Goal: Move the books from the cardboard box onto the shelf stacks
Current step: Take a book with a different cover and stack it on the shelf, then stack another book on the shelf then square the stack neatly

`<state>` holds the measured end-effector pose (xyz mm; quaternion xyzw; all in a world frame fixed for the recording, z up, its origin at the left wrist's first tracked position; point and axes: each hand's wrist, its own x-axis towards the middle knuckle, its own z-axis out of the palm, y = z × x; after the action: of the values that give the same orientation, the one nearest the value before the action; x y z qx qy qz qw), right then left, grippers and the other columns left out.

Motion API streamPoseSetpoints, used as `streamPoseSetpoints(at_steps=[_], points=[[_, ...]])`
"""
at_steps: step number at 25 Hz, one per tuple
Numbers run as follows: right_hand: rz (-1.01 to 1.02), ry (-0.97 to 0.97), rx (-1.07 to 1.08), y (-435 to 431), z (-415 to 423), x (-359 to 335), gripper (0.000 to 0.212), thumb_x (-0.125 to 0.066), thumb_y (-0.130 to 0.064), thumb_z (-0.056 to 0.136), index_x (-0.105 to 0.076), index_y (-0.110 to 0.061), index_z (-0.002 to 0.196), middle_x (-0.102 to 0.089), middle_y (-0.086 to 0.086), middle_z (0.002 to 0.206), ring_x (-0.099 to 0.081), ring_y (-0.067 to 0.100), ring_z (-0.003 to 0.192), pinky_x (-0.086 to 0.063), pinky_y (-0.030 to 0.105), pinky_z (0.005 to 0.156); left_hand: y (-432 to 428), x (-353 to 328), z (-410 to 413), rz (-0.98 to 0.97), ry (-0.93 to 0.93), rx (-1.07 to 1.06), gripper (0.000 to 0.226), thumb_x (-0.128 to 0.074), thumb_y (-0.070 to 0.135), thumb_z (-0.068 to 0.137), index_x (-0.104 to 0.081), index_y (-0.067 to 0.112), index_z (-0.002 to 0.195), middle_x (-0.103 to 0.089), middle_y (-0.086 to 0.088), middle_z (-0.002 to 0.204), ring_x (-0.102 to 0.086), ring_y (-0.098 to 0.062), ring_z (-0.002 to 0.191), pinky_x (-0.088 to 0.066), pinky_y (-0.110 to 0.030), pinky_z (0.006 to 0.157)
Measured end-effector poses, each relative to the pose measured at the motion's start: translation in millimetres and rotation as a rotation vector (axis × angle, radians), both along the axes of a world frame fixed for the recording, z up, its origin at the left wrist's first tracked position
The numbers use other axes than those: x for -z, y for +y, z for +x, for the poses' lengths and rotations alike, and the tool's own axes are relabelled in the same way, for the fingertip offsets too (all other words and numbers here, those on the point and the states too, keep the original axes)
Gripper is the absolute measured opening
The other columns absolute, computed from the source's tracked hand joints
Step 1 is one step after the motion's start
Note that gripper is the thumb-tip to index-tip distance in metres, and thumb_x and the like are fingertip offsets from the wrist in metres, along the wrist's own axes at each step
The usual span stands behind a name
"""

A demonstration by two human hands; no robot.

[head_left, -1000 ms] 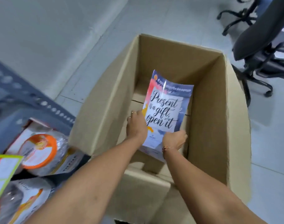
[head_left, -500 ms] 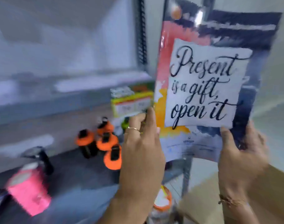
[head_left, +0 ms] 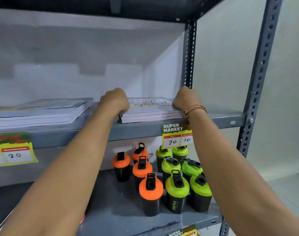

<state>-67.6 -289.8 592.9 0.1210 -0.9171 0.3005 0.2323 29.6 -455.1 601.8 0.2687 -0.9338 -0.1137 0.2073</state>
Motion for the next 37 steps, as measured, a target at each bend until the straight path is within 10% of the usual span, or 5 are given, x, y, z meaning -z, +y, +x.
streamPoseSetpoints(at_steps=[9,15,21,28,37], points=[[-0.643,0.919,0.289,147.7,57.5,131.0,0.016,-0.059,-0.006,0.087,-0.072,0.000,0.094,-0.069,0.001,0.093,-0.060,0.019,0.090,-0.048,0.030,0.085,186.7,91.4,-2.6,-0.462,0.739,0.555,0.026,-0.057,0.001,0.078,-0.072,0.010,0.097,-0.070,-0.010,0.107,-0.057,-0.035,0.102,-0.047,-0.041,0.085],[-0.746,-0.158,1.041,333.3,84.8,414.0,0.031,-0.049,-0.020,0.085,-0.070,-0.006,0.104,-0.071,0.017,0.108,-0.058,0.035,0.109,-0.041,0.028,0.093,400.3,322.1,-38.0,-0.184,-0.062,1.253,0.046,-0.028,0.006,0.069,-0.071,0.014,0.083,-0.073,-0.004,0.086,-0.068,-0.027,0.080,-0.057,-0.029,0.064],[-0.760,-1.240,1.239,391.1,150.0,617.0,0.051,-0.056,-0.026,0.083,-0.046,-0.002,0.127,-0.047,0.023,0.136,-0.045,0.037,0.126,-0.041,0.039,0.103,486.1,550.1,-13.9,-0.416,-1.018,1.440,0.035,-0.039,0.002,0.092,-0.050,0.005,0.125,-0.052,-0.015,0.132,-0.050,-0.032,0.123,-0.045,-0.041,0.098],[-0.859,-1.138,1.434,388.4,156.1,655.3,0.053,-0.057,-0.019,0.085,-0.033,-0.005,0.131,-0.036,0.015,0.138,-0.036,0.035,0.126,-0.038,0.045,0.105,471.8,665.5,-20.2,-0.027,-1.179,0.723,0.067,-0.050,0.019,0.089,-0.013,0.009,0.144,-0.022,-0.013,0.150,-0.027,-0.033,0.136,-0.029,-0.053,0.108],[-1.084,-0.839,1.639,412.1,148.1,620.1,0.027,-0.052,-0.009,0.082,-0.059,-0.005,0.108,-0.051,0.016,0.125,-0.049,0.037,0.115,-0.041,0.047,0.099,487.9,608.8,-34.6,-0.139,-0.912,0.818,0.035,-0.044,0.000,0.090,-0.048,0.000,0.125,-0.045,-0.021,0.135,-0.043,-0.038,0.126,-0.040,-0.044,0.103]])
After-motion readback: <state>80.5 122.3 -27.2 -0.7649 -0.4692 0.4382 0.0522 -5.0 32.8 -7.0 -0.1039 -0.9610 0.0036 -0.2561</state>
